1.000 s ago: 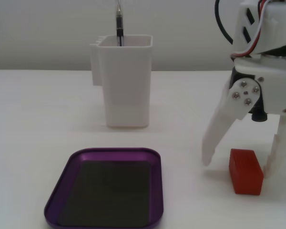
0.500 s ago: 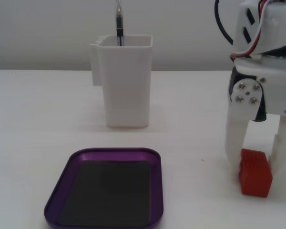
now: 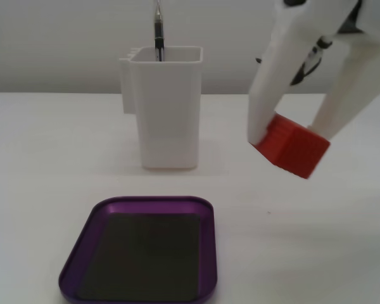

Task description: Pick up the red cube and place it in the box.

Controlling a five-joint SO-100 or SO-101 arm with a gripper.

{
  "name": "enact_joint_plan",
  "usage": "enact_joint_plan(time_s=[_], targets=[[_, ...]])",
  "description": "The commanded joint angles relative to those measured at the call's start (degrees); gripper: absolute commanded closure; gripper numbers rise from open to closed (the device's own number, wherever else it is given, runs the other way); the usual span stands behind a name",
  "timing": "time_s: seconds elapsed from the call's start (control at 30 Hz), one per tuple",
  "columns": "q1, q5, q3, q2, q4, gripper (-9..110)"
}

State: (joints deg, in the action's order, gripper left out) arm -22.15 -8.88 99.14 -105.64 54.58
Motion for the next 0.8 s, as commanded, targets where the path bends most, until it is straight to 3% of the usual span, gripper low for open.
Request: enact_joint_plan(time_s=[0.0,0.2,0.5,0.77], targets=[[-0.1,3.3,-3.4,-3.1,-8.4,102],[0.4,10.0,-3.7,3.1,-21.5,102],[7.6,10.3,-14.9,20.2,-21.6,102],[10.8,10.7,-14.7,22.3,-20.8,102]])
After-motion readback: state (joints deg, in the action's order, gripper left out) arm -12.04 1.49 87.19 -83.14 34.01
